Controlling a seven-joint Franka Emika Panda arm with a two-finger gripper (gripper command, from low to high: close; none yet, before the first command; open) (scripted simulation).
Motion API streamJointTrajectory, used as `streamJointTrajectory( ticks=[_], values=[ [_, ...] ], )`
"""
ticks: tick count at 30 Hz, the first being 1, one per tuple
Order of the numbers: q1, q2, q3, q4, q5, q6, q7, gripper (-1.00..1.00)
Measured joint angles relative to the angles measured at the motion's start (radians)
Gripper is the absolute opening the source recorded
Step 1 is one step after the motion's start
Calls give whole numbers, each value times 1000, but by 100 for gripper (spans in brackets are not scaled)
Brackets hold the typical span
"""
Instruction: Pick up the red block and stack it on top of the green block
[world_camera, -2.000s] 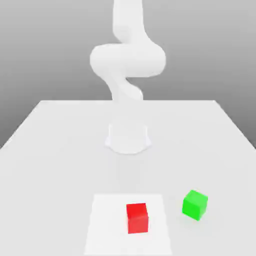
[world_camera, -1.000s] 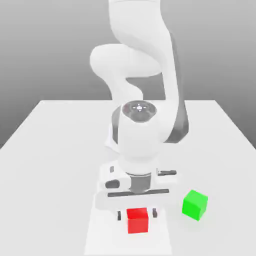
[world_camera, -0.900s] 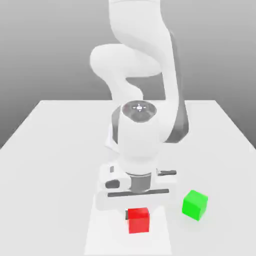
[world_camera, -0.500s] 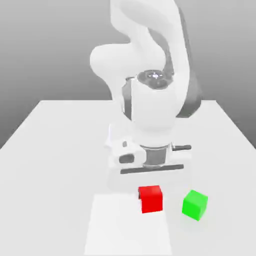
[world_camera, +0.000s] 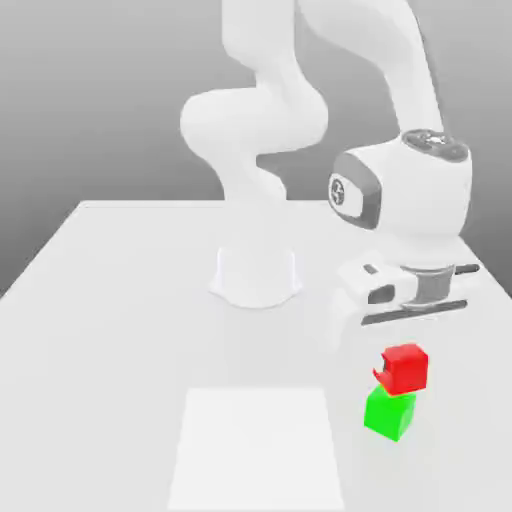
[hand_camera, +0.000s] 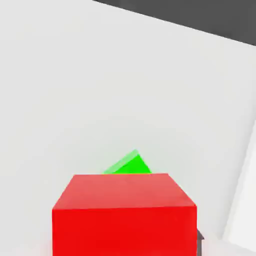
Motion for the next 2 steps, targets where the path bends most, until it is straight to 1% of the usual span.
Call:
streamJointTrajectory(
  ticks=[2],
  values=[
    [0,0,0,0,0,0,0,100]
  ],
)
